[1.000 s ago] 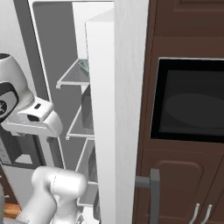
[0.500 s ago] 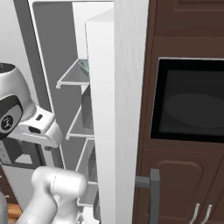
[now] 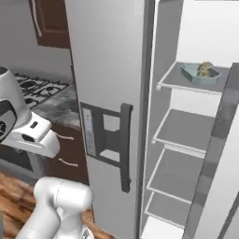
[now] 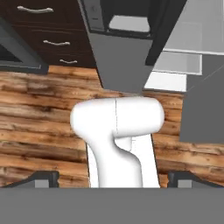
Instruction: Place two dumplings into each of the tupperware containers and then place the containers in the fridge.
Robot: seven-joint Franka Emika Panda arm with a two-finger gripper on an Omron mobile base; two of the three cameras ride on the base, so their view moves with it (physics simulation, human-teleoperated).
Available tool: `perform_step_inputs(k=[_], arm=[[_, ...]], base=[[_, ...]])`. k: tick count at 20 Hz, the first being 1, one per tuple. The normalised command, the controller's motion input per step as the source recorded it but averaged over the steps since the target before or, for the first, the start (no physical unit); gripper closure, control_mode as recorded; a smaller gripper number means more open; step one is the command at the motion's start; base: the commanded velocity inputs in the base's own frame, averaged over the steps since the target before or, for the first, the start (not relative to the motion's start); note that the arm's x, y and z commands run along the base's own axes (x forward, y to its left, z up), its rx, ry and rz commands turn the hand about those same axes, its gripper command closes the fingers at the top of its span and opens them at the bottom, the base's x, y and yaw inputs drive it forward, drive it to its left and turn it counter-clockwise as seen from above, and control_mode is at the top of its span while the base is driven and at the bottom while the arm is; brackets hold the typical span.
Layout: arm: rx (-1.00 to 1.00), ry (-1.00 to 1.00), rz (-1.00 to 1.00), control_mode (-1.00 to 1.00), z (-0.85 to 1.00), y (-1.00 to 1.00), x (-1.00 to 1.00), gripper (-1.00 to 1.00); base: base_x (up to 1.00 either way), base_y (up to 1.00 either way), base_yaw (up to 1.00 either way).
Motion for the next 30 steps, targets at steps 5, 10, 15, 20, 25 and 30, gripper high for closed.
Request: perform_step_inputs(k=[5,10,15,20,25,30], arm=[[0.0,0.0,0.0,1.0,0.0,0.0,0.0,-1.0],[0.0,0.0,0.0,1.0,0.0,0.0,0.0,-1.0],[0.0,0.0,0.0,1.0,0.0,0.0,0.0,-1.0],[0.0,0.0,0.0,1.0,0.0,0.0,0.0,-1.0],[0.0,0.0,0.0,1.0,0.0,0.0,0.0,-1.0],[0.0,0.0,0.0,1.0,0.0,0.0,0.0,-1.0]], base=[[-0.34,0.33,1.0],[0.08,0.07,0.99],[0.57,-0.05,0.86],[0.53,-0.02,0.88],[0.9,-0.06,0.69],[1.0,-0.41,0.45]])
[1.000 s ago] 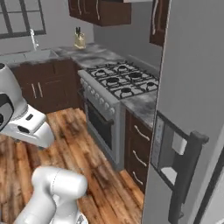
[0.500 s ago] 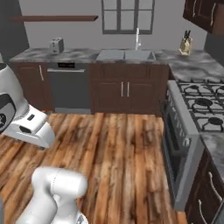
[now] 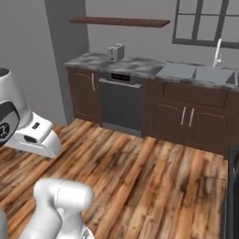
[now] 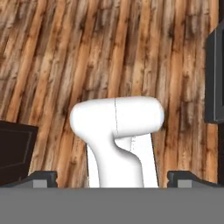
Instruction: Place two dumplings into each of the tupperware containers and then place the containers in the fridge.
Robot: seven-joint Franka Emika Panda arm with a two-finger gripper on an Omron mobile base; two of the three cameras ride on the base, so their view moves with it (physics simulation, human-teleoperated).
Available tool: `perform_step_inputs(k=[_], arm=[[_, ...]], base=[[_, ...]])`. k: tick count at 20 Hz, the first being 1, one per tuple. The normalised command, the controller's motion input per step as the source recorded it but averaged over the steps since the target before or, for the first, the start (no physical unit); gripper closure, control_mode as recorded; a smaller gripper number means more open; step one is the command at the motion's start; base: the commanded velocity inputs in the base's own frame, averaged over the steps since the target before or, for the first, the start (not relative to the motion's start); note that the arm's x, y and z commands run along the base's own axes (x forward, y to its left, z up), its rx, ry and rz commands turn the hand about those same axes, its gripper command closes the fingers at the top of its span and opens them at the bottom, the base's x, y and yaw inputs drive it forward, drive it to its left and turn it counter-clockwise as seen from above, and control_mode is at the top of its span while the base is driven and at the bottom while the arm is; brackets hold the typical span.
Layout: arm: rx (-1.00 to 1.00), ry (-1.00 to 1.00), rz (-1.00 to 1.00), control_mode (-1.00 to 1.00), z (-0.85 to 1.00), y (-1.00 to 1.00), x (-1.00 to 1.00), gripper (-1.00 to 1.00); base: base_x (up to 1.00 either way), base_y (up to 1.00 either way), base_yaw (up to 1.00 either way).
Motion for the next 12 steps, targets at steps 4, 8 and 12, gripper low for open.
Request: perform_step_inputs(k=[4,8,12], arm=[[0.0,0.0,0.0,1.0,0.0,0.0,0.0,-1.0],[0.0,0.0,0.0,1.0,0.0,0.0,0.0,-1.0],[0.0,0.0,0.0,1.0,0.0,0.0,0.0,-1.0]], base=[[1.0,-0.59,0.44],[1.0,-0.5,0.49],[1.0,-0.41,0.54]])
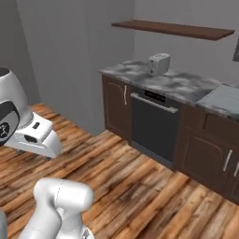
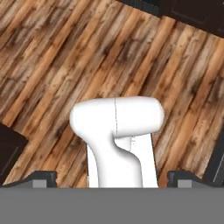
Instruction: Place two dumplings into each of the tupperware containers and then place the containers in the fridge.
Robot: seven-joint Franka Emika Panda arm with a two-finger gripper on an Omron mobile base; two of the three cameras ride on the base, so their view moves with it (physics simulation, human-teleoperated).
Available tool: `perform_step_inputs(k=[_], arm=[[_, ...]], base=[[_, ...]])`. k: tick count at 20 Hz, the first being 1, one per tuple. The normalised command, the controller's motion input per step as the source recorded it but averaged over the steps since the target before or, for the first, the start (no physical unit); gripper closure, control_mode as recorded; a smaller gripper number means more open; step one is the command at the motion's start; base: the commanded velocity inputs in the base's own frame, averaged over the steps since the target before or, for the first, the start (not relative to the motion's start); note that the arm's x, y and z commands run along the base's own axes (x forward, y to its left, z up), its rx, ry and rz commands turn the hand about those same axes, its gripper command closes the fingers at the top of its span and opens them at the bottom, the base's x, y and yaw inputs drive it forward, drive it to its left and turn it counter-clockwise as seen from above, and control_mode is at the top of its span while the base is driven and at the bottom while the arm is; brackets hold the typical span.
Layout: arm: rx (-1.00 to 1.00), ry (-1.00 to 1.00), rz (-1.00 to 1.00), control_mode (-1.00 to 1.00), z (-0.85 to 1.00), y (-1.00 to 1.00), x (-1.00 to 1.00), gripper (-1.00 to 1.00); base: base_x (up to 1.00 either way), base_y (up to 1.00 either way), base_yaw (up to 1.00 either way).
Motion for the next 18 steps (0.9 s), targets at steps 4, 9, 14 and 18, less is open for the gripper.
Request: perform_step_inputs(k=[4,9,14,18], arm=[[0.0,0.0,0.0,1.0,0.0,0.0,0.0,-1.0],[0.0,0.0,0.0,1.0,0.0,0.0,0.0,-1.0],[0.0,0.0,0.0,1.0,0.0,0.0,0.0,-1.0],[0.0,0.0,0.0,1.0,0.0,0.0,0.0,-1.0]], base=[[0.87,-0.09,0.75],[0.05,0.0,0.99],[-0.03,-0.24,0.9],[0.94,-1.0,0.41]])
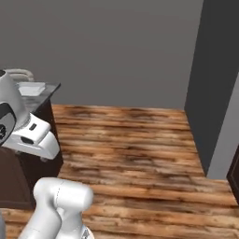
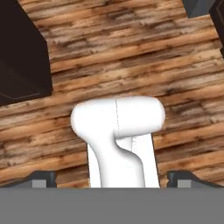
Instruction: Place two dumplings into each of the tupperware containers and then place the containers in the fridge.
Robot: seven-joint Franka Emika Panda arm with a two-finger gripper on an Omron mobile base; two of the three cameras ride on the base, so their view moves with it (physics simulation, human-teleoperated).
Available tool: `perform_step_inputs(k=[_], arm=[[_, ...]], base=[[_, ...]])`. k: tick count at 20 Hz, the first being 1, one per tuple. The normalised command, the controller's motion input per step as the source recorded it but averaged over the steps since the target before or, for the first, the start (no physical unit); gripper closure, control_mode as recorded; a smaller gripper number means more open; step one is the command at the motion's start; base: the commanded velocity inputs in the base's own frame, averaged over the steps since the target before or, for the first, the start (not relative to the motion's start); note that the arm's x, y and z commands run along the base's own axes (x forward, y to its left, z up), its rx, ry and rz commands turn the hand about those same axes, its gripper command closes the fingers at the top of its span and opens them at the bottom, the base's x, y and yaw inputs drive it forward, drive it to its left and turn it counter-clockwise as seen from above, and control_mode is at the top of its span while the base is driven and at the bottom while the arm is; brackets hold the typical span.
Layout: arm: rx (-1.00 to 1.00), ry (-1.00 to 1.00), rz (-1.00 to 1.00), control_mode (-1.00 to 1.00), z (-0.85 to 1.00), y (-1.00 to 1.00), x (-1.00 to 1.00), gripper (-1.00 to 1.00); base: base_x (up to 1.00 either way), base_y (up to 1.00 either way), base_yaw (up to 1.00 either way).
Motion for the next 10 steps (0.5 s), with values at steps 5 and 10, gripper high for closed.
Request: perform_step_inputs(k=[5,10], arm=[[0.0,0.0,0.0,1.0,0.0,0.0,0.0,-1.0],[0.0,0.0,0.0,1.0,0.0,0.0,0.0,-1.0]], base=[[1.0,-0.86,0.42],[1.0,-0.7,0.46]])
